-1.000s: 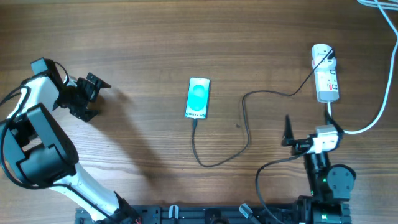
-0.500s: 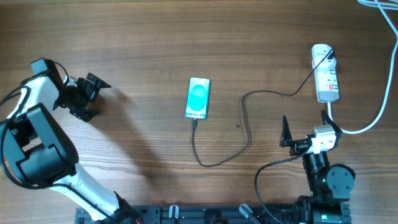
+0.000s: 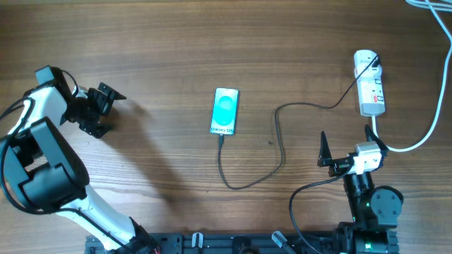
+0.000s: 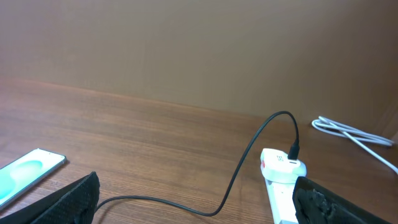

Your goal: Plug charger to phone and switch on socket

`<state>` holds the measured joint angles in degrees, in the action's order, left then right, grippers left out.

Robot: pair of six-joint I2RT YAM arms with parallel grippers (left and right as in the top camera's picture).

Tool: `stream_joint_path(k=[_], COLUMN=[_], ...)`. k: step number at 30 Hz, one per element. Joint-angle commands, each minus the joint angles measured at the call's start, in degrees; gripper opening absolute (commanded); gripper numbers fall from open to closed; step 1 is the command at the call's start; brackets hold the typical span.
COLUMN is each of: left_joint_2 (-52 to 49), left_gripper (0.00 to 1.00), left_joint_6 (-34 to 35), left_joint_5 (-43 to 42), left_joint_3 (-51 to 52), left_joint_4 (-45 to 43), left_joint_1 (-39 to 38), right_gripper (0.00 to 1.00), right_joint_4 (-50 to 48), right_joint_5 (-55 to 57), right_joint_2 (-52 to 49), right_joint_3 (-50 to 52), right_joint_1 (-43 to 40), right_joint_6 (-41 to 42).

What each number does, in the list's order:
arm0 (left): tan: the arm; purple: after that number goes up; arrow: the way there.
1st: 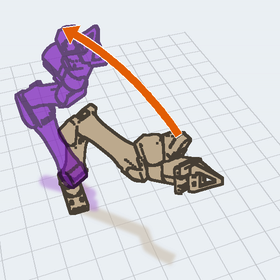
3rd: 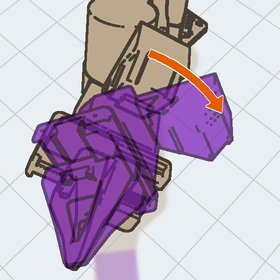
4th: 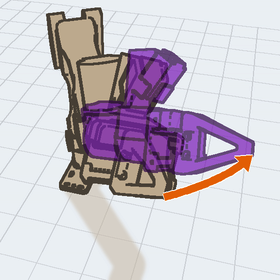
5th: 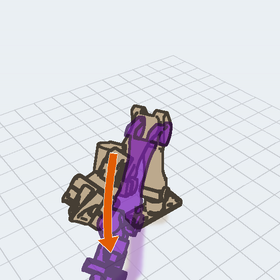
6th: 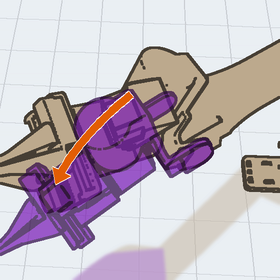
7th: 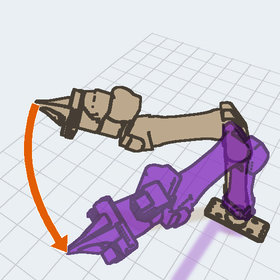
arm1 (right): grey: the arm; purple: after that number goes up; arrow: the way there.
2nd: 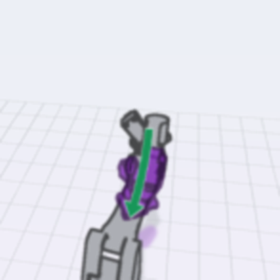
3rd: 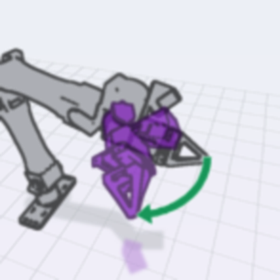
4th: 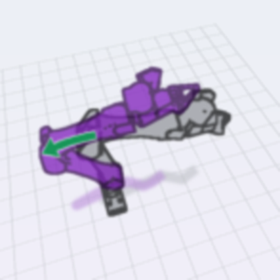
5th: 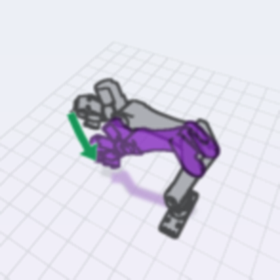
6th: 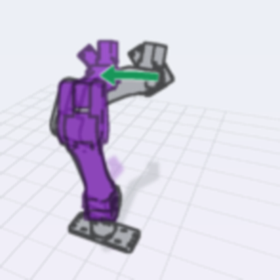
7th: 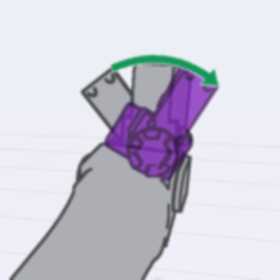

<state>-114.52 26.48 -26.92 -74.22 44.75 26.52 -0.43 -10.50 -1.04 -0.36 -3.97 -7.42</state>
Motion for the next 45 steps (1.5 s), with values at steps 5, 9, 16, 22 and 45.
stream_joint_path(k=[5,9,16,22,45], left_joint_2=[-2.3,-2.3,-2.3,-2.3,-2.3], left_gripper=[1.0,1.0,1.0,1.0,1.0], left_joint_6=[-0.1,-0.1,-0.1,-0.1,-0.1], left_joint_5=[3.8,3.8,3.8,3.8,4.0], left_joint_3=[1.9,1.9,1.9,1.9,2.0], left_joint_4=[-0.1,-0.1,-0.1,-0.1,-0.3], left_joint_1=[0.0,0.0,0.0,0.0,0.0], right_gripper=[1.0,1.0,1.0,1.0,1.0], right_joint_4=[-0.2,0.1,0.1,0.1,0.0], right_joint_5=[3.0,5.2,5.1,5.1,5.1], right_joint_2=[0.9,0.9,0.8,0.8,0.9], right_joint_3=[0.1,0.1,0.1,0.1,0.1], right_joint_1=[-0.7,-2.1,-4.6,-4.6,-4.7], right_joint_6=[-0.8,-4.8,-4.8,-4.8,-4.7])
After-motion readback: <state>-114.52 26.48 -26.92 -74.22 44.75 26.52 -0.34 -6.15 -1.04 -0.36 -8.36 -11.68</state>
